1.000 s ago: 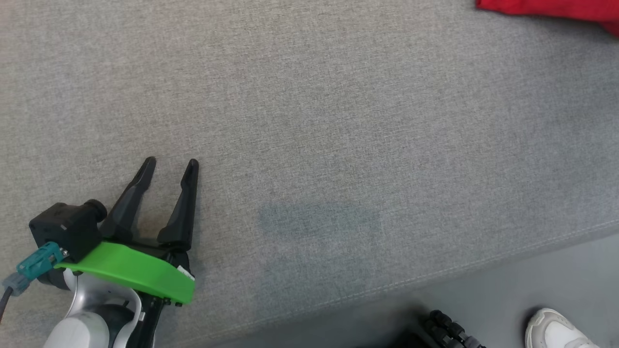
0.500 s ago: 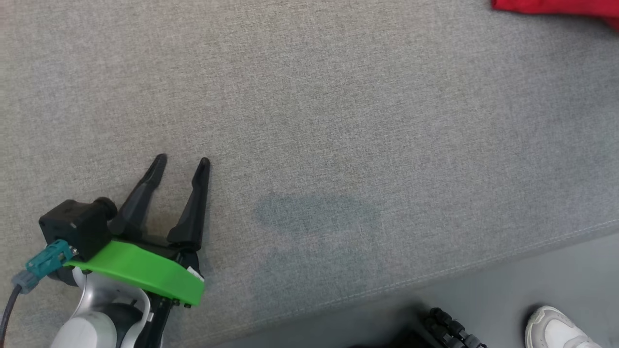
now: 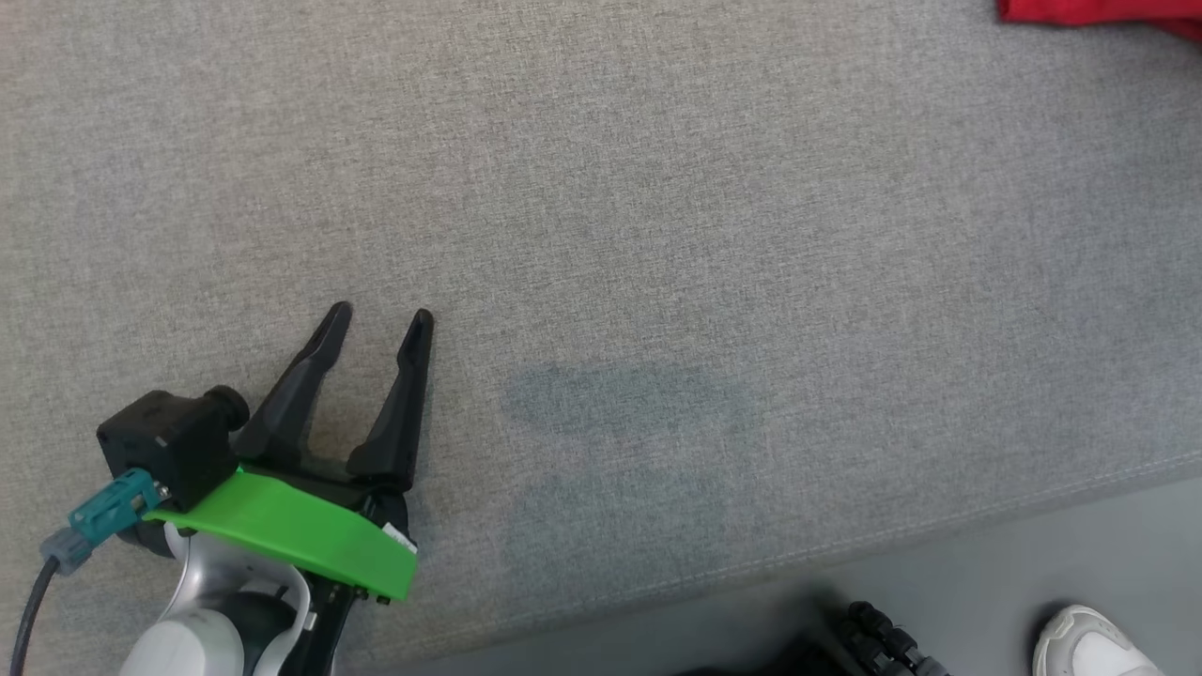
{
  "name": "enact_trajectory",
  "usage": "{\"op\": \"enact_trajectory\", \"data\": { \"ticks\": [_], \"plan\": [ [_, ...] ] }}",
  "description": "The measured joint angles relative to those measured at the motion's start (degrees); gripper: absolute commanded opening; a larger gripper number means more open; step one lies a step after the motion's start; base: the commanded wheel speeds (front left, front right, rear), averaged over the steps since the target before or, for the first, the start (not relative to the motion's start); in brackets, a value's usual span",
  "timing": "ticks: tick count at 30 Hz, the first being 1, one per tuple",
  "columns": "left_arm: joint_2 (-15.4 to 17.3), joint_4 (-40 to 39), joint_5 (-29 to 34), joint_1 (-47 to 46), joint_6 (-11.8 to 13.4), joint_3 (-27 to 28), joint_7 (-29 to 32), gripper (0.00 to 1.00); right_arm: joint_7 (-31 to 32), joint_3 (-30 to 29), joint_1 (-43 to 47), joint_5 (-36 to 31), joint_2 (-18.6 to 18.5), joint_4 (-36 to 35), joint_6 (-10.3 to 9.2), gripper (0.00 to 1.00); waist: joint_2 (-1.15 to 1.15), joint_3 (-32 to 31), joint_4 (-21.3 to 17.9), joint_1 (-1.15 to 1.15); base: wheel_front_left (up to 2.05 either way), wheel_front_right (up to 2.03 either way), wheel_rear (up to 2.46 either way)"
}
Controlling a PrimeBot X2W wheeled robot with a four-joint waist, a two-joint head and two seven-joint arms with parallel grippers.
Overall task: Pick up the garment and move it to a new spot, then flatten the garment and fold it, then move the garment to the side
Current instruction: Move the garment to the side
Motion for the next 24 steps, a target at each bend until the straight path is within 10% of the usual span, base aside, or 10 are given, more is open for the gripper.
{"op": "enact_trajectory", "data": {
  "ticks": [2,4,24],
  "plan": [
    [0.0,-0.4,0.0,0.3,-0.1,0.4,0.0,1.0,0.0,-0.7,-0.1,-0.3,0.1,0.4,0.0,0.34,0.0,0.1,-0.2,0.0,0.0,0.0,0.0],
    [0.0,-0.9,0.5,0.8,-0.1,0.8,0.0,1.0,0.0,-1.9,-0.3,-1.0,0.6,0.9,-0.05,1.0,0.0,0.2,-0.7,0.0,0.0,0.0,0.0],
    [-1.9,1.9,1.1,0.7,-0.1,1.7,-1.4,1.0,0.0,-14.3,6.6,-15.3,5.1,-5.4,0.0,1.0,0.0,-1.6,-3.3,0.0,0.0,0.0,0.0]
  ]
}}
